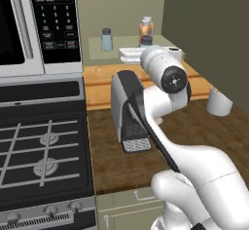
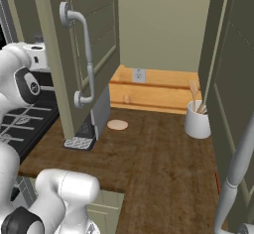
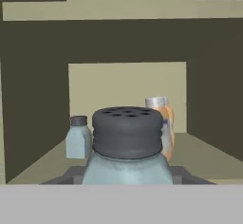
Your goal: Put the shaker and condiment bottle from the counter next to their counterparts in the cabinet.
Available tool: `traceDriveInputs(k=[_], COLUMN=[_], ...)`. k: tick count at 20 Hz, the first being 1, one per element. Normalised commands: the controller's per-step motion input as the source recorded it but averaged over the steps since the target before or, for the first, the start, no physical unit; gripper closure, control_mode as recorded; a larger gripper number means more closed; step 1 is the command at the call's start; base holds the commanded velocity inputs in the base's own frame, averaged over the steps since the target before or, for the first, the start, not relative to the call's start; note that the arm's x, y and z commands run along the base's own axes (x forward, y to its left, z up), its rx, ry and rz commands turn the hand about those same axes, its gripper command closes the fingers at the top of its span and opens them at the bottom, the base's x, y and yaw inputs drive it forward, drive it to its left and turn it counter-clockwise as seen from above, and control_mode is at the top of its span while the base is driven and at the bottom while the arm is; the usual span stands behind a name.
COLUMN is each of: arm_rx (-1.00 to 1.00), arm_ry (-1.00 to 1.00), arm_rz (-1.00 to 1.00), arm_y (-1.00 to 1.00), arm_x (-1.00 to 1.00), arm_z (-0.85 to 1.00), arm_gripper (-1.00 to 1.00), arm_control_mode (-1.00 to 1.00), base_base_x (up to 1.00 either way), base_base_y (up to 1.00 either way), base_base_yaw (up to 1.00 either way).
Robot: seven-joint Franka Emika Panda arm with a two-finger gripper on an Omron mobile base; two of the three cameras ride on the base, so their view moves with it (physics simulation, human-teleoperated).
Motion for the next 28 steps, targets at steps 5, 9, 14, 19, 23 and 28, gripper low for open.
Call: traceDriveInputs(k=[5, 9, 14, 19, 23, 28], arm_rx=[0.0, 0.0, 0.0, 0.0, 0.0, 0.0], arm_ry=[0.0, 0.0, 0.0, 0.0, 0.01, 0.01], arm_rz=[0.08, 0.06, 0.03, 0.01, 0.02, 0.02], arm_y=[0.0, 0.0, 0.18, 0.24, 0.07, 0.0], arm_x=[0.46, 0.53, 0.4, 0.37, 0.51, 0.58], arm_z=[0.0, 0.01, 0.0, 0.0, -0.1, -0.11], arm_gripper=[1.0, 1.0, 1.0, 1.0, 1.0, 1.0], arm_control_mode=[-1.0, -1.0, -1.0, -1.0, -1.0, -1.0], base_base_x=[0.0, 0.0, 0.0, 0.0, 0.0, 0.0], base_base_y=[0.0, 0.0, 0.0, 0.0, 0.0, 0.0], base_base_yaw=[0.0, 0.0, 0.0, 0.0, 0.0, 0.0])
